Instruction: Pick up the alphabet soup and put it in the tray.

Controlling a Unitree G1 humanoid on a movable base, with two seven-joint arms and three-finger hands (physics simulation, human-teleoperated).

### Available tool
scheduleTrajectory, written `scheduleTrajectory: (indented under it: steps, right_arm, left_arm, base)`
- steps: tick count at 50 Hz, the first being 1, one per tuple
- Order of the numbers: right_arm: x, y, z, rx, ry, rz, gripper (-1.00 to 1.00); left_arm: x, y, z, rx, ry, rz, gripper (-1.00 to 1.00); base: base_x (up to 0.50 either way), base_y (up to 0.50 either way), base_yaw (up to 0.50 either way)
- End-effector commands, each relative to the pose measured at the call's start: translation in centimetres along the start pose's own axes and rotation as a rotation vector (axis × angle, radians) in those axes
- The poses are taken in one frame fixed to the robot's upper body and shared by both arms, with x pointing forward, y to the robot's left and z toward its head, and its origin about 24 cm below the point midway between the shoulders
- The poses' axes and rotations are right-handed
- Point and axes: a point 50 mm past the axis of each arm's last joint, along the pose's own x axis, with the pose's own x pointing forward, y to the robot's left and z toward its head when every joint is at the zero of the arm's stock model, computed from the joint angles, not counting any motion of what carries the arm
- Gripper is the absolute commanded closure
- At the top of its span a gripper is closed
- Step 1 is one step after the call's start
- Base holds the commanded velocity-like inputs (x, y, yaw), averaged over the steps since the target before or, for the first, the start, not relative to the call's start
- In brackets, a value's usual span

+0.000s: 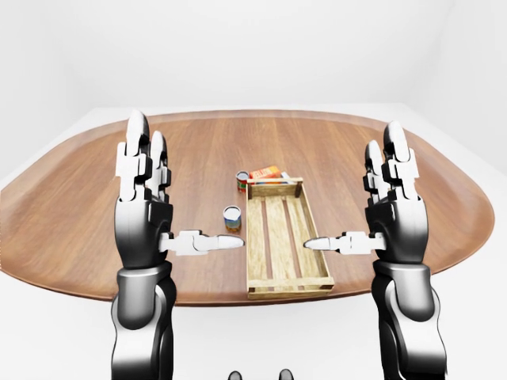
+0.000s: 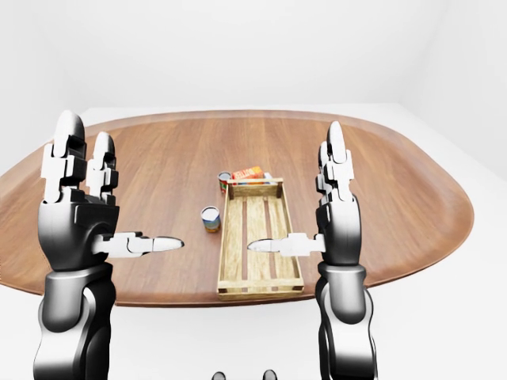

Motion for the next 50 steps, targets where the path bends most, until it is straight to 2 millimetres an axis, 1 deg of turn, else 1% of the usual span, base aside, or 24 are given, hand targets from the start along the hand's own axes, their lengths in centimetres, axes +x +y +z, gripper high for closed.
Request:
scheduleTrajectory:
  steps: [1,21,23,25,26,36,39,41,42,43,48,50]
  right_arm:
    - [0.0,0.1,-0.2,0.002,0.009,0.009,-1.00]
    - [0.0,0.1,-0.3,0.004,0.011,0.011,-1.00]
    - [0.0,0.2,-0.3,-0.017,0.011,0.014,-1.00]
    - [0.0,0.2,-0.1,0.008,0.003,0.020,-1.00]
    - [0.1,0.2,-0.1,-0.018,0.003,0.015,-1.00]
    - [0.1,0.2,-0.2,-0.001,0.008,0.015,-1.00]
    - [0.0,0.2,-0.2,-0.004,0.009,0.016,-1.00]
    - [0.1,0.1,-0.2,-0.005,0.008,0.015,-1.00]
    - [0.1,0.1,-0.2,-0.006,0.006,0.015,-1.00]
    - [0.1,0.1,-0.2,-0.006,0.006,0.015,-1.00]
    - [0.0,0.1,-0.4,-0.008,0.015,0.015,-1.00]
    - [0.0,0.1,-0.4,-0.009,0.016,0.014,-1.00]
  left_arm:
    - [0.1,0.0,-0.2,0.003,0.005,0.008,-1.00]
    - [0.1,0.0,-0.2,0.000,0.008,0.008,-1.00]
    - [0.1,0.0,-0.2,-0.001,0.008,0.007,-1.00]
    - [0.1,0.0,-0.3,-0.001,0.010,0.006,-1.00]
    - [0.1,0.0,-0.3,-0.002,0.011,0.006,-1.00]
    - [0.1,-0.1,-0.4,-0.001,0.014,0.003,-1.00]
    - [-0.1,-0.1,-0.7,0.000,0.031,0.000,-1.00]
    - [0.0,-0.4,-1.0,0.045,0.043,-0.024,-1.00]
    - [-0.3,-0.4,-1.7,0.082,0.079,-0.036,-1.00]
    - [-0.3,-0.5,-1.9,0.103,0.089,-0.043,-1.00]
    - [-0.4,-0.4,-2.7,0.127,0.122,-0.049,-1.00]
    - [0.0,-0.6,-2.9,0.158,0.121,-0.073,-1.00]
  base:
    - [0.50,0.00,0.00]
    - [0.50,0.00,0.00]
    - [0.50,0.00,0.00]
    - [0.00,0.00,0.00]
    - [0.00,0.00,0.00]
    - [0.00,0.00,0.00]
    - [0.00,0.00,0.00]
    - [0.00,0.00,0.00]
    - [0.00,0.00,0.00]
    - [0.00,0.00,0.00]
    - [0.00,0.00,0.00]
    - [0.00,0.00,0.00]
